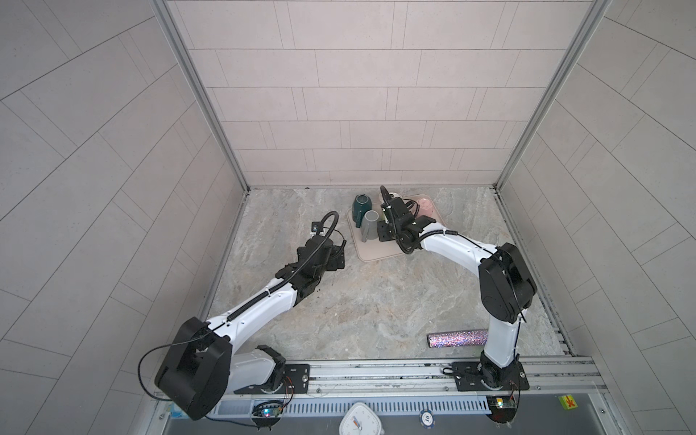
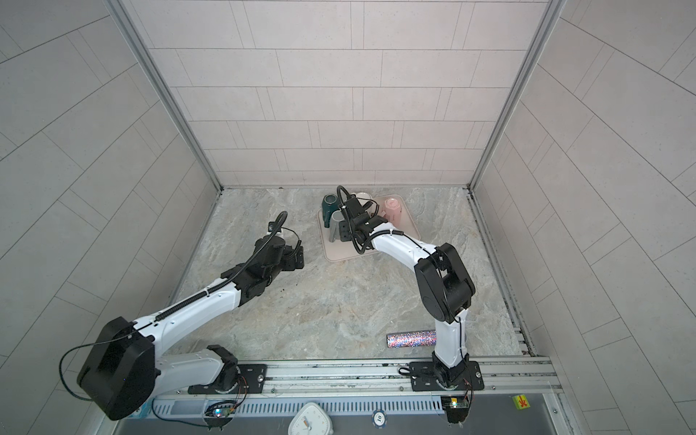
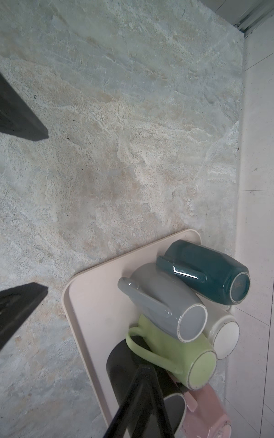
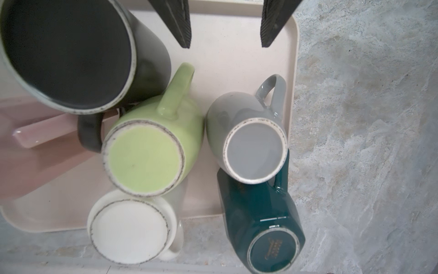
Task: Turn the mug right side up
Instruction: Pick up the mug from the tray.
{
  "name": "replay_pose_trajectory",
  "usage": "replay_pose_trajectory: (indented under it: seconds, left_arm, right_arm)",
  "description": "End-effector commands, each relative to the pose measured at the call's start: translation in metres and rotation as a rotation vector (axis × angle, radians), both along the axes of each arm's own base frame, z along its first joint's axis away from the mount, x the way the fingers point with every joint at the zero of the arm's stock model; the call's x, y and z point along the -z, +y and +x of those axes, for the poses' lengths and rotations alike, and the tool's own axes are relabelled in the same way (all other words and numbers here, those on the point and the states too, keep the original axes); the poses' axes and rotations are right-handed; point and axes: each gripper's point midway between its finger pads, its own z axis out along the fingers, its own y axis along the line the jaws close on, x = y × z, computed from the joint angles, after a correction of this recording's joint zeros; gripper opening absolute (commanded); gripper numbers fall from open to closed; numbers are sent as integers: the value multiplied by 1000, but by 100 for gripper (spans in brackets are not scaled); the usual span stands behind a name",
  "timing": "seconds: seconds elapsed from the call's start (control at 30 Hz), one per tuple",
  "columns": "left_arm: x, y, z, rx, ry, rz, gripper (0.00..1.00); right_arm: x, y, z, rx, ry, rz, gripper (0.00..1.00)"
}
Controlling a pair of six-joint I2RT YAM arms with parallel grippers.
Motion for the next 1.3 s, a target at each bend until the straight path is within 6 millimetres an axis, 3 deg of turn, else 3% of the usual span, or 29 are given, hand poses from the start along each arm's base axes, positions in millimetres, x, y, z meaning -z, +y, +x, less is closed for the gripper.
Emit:
replay_pose_trajectory:
  seconds: [0.0, 0.17, 0.43, 0.57, 1.27]
  left_arm:
    - [-7, -1, -2, 3, -31, -10, 100]
    - [-8, -4, -3, 13, -36, -12, 100]
    - [-10, -6, -4, 18, -47, -8, 100]
    - [-10, -8, -5, 25, -48, -14, 100]
    - [-13, -7, -7, 15, -69, -20, 100]
  right_arm:
    - [2, -12, 6, 59, -7, -49, 47]
    - [7, -27, 13, 129, -11, -76, 39]
    - [15, -34, 21, 142, 20, -61, 36]
    - [21, -39, 28, 153, 51, -80, 30]
    - [40, -51, 47, 190, 123, -195, 26]
